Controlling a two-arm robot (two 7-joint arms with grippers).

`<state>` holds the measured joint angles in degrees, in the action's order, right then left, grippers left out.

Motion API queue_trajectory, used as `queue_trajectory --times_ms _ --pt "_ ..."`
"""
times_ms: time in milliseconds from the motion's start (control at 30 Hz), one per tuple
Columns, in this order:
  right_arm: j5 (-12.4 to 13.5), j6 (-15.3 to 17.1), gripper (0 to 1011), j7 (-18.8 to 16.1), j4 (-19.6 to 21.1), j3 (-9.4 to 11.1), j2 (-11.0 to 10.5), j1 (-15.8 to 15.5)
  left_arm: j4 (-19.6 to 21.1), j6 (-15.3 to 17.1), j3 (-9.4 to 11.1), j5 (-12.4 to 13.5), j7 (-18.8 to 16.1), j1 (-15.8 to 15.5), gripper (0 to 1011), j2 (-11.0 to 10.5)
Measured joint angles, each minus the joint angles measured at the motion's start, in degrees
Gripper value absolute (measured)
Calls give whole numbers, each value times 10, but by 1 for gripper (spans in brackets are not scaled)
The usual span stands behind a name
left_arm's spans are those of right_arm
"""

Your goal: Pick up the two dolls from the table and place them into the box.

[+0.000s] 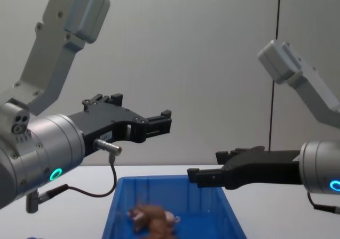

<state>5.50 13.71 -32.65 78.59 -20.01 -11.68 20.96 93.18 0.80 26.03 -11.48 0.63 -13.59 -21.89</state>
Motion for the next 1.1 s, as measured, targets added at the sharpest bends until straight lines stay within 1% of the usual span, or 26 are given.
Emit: queue_trajectory --times_ms 67,133,200,233,400,467,533,600,633,833,1100 --pt "-1 -3 869 -1 -3 0 0 2 0 0 0 0 0 0 1001 0" --pt "-1 -7 920 -1 -4 2 -2 2 0 0 0 0 0 0 1002 0" --pt "-1 -10 950 0 -4 5 -5 2 0 0 0 0 0 0 1001 0" --pt "1 -13 996 2 -3 8 -9 0 0 0 0 0 0 0 1001 0" --pt "10 -21 1001 9 7 19 -24 -11 0 0 0 0 0 0 1001 0" --pt "18 -25 1001 12 14 26 -34 -20 0 0 0 0 0 0 1001 0" --pt "31 -31 1001 17 26 37 -51 -37 0 0 0 0 0 0 1001 0" --pt "36 -33 1001 19 30 40 -57 -43 0 0 0 0 0 0 1001 0" --pt "41 -36 1001 21 34 44 -63 -50 0 0 0 0 0 0 1002 0" --pt "57 -43 1001 25 45 55 -80 -68 0 0 0 1 0 0 1001 0" --pt "67 -47 1001 29 54 62 -92 -81 3 3 -4 7 -6 4 1001 -6"
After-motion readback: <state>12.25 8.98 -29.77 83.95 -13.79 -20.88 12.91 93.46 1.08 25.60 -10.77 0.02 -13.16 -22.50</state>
